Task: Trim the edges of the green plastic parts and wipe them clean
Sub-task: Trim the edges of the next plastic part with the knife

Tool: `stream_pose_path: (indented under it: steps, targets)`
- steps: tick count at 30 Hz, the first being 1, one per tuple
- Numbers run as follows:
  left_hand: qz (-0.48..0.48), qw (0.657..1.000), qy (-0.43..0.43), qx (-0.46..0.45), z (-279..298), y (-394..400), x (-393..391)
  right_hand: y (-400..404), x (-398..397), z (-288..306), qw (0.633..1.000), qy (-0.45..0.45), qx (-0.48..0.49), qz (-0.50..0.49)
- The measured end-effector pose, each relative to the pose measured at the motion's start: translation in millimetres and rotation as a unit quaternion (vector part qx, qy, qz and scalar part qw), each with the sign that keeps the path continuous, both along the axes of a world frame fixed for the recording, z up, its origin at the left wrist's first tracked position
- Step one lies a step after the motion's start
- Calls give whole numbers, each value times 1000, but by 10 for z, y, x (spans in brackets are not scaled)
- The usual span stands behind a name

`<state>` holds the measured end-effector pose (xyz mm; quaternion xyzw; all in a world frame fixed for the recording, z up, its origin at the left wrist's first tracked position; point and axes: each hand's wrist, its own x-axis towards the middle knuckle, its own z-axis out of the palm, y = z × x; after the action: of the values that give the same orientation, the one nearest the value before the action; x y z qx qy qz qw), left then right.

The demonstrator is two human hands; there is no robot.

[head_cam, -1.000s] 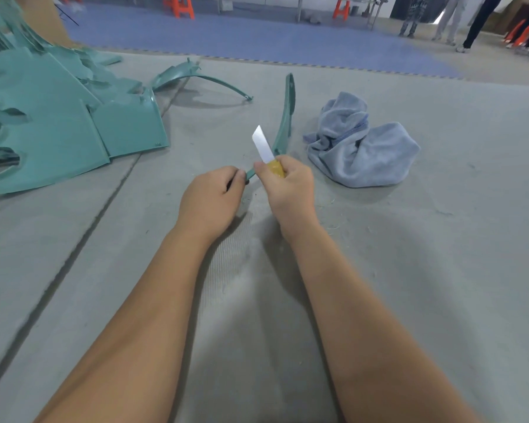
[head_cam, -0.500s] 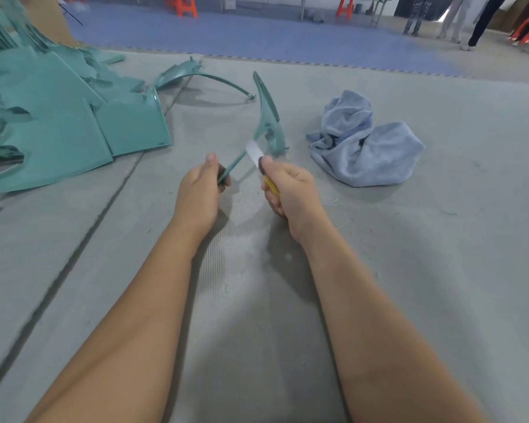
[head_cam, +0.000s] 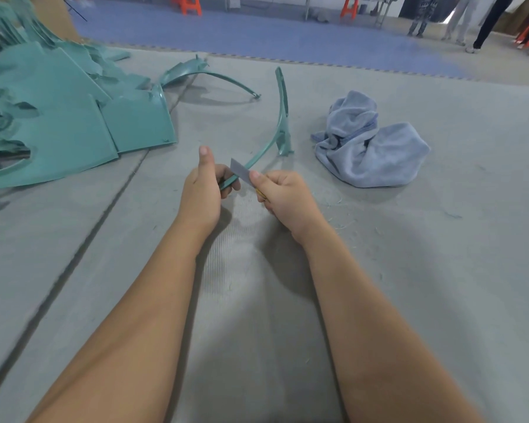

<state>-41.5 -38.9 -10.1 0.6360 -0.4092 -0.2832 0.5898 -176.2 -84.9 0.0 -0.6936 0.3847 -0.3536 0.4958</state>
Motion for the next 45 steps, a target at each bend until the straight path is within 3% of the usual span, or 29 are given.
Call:
stream_pose_path:
  steps: [16, 20, 23, 25, 28, 32, 36, 41, 45]
  targets:
    - [28, 998, -56, 21, -11, -23, 19, -101, 5, 24, 989, -66, 46, -127]
    - [33, 997, -66, 14, -15, -9, 47, -133, -20, 58, 955, -197, 138, -172]
    - [34, 998, -47, 11, -5, 4, 58, -131, -105, 81, 941, -269, 169, -115]
    - [34, 999, -30, 8, -6, -7, 58, -101, -131, 67, 963, -223, 142, -55]
    - [30, 999, -3, 8, -29, -21, 59, -21, -97, 27, 997, -64, 44, 16]
    - [0, 1000, -6, 3, -51, -31, 65, 37, -31, 14, 997, 48, -49, 36]
    - [13, 1000, -20, 4, -33, -17, 47, 4, -3, 7, 997, 46, -54, 7]
    - [32, 996, -86, 16, 17, 16, 17, -161, -79, -3, 990, -85, 87, -69]
    - [28, 989, -141, 27, 69, 28, -3, -199, -65, 19, 979, -128, 131, -89]
